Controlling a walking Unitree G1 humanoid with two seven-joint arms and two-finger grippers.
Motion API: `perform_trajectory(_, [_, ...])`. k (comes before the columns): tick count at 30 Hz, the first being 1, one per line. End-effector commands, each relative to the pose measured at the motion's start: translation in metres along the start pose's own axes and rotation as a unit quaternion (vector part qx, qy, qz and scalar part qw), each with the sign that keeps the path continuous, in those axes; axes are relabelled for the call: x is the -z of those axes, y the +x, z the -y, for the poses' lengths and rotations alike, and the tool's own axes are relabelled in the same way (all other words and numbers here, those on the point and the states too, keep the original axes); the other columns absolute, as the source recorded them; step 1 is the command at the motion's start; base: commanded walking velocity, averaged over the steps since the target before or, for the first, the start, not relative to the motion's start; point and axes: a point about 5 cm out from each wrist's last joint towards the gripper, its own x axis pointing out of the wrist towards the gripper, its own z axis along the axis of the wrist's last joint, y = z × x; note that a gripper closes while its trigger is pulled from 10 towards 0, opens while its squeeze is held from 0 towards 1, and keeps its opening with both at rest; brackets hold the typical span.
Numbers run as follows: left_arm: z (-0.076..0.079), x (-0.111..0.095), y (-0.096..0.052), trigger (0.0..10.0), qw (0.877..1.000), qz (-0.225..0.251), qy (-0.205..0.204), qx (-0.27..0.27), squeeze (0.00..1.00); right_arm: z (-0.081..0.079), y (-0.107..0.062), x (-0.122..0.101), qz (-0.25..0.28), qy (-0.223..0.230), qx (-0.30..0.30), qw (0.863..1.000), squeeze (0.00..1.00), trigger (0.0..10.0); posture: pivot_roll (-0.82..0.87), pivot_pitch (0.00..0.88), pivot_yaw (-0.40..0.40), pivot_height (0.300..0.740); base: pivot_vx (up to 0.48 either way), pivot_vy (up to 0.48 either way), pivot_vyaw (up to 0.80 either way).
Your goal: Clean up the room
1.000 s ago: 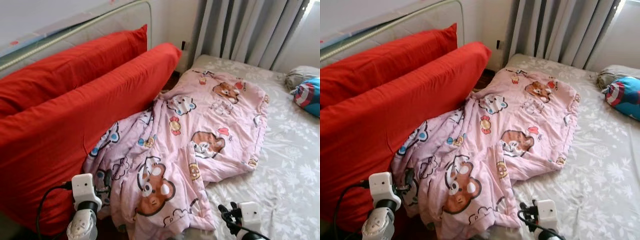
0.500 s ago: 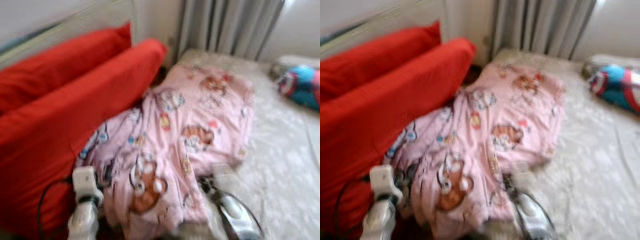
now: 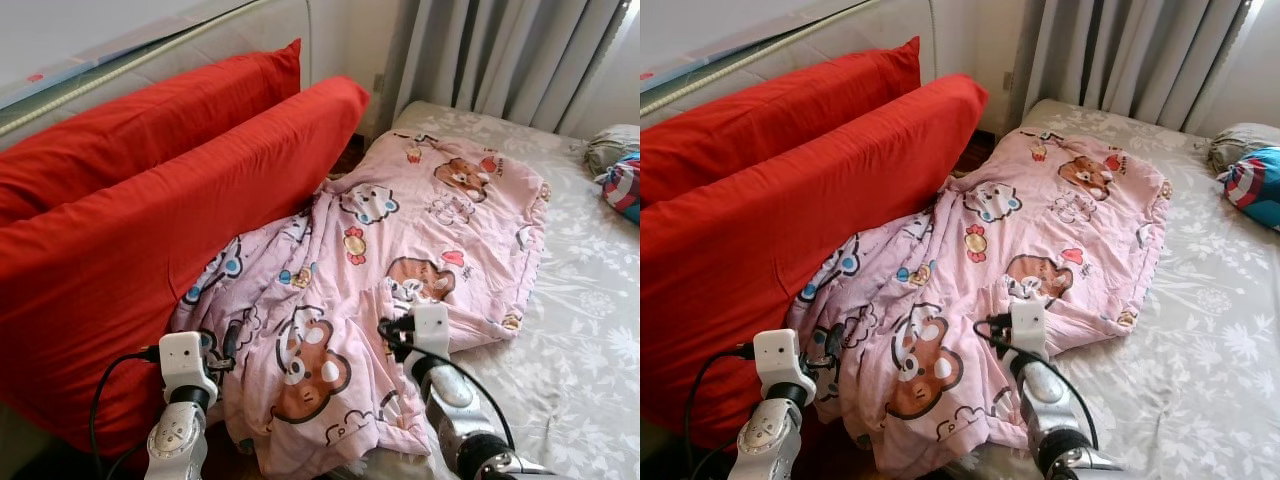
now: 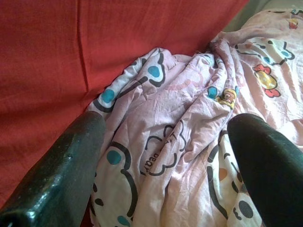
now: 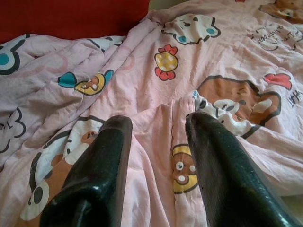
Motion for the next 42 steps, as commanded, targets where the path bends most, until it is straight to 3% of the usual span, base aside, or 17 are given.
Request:
perform_trajectory(1, [-0.003,0.002,-0.001,10.0,1.000,-0.009,0.003,-0.002,0.00,-0.001,-0.002,0.005,-0.009,0.005,0.000,1.000,0.00,10.0,-0.08,0.058,-0.023,0.740,0.000,0.000,0.00])
perform_trajectory(20, [-0.003,0.002,-0.001,10.0,1.000,-0.009,0.003,-0.002,0.00,-0.001,-0.002,0.005,-0.009,0.005,0.000,1.000,0.00,10.0,-0.08,0.058,-0.023,0.740,0.000,0.000,0.00])
perform_trajectory(22, [-0.003,0.002,-0.001,10.0,1.000,-0.009,0.002,-0.002,0.00,-0.001,-0.001,0.000,0.008,0.001,0.004,1.000,0.00,10.0,-0.08,0.058,-0.023,0.740,0.000,0.000,0.00])
perform_trajectory(23, [-0.006,0.001,-0.007,10.0,1.000,-0.003,0.004,-0.006,0.00,0.016,-0.012,-0.016,0.095,-0.063,0.044,0.992,0.00,10.0,-0.08,0.023,-0.031,0.740,0.000,0.000,0.00])
perform_trajectory(24, [-0.006,0.001,-0.009,10.0,1.000,-0.002,0.004,-0.006,0.00,0.020,-0.017,-0.018,0.111,-0.081,0.052,0.989,0.00,10.0,-0.08,0.023,-0.031,0.740,0.000,0.000,0.00])
perform_trajectory(29, [-0.006,0.002,-0.009,10.0,1.000,-0.005,0.004,-0.005,0.00,0.028,-0.028,0.014,0.048,-0.058,0.066,0.995,0.00,10.0,-0.08,0.024,-0.031,0.740,0.000,0.000,0.00])
perform_trajectory(33, [-0.007,0.002,-0.009,10.0,1.000,-0.006,0.004,-0.007,0.00,0.034,-0.031,0.020,0.036,-0.018,0.086,0.995,0.00,10.0,-0.08,0.035,-0.031,0.740,0.000,0.000,0.00])
perform_trajectory(40, [-0.009,-0.003,-0.010,10.0,1.000,0.001,0.005,-0.009,0.00,0.033,-0.042,-0.014,0.167,-0.012,0.078,0.983,0.00,10.0,-0.07,0.042,-0.028,0.740,0.000,0.000,0.00])
perform_trajectory(42, [-0.011,-0.003,-0.010,10.0,1.000,0.002,0.006,-0.011,0.00,0.034,-0.053,-0.021,0.199,-0.008,0.088,0.976,0.00,10.0,-0.08,0.047,-0.025,0.740,0.000,0.000,0.00])
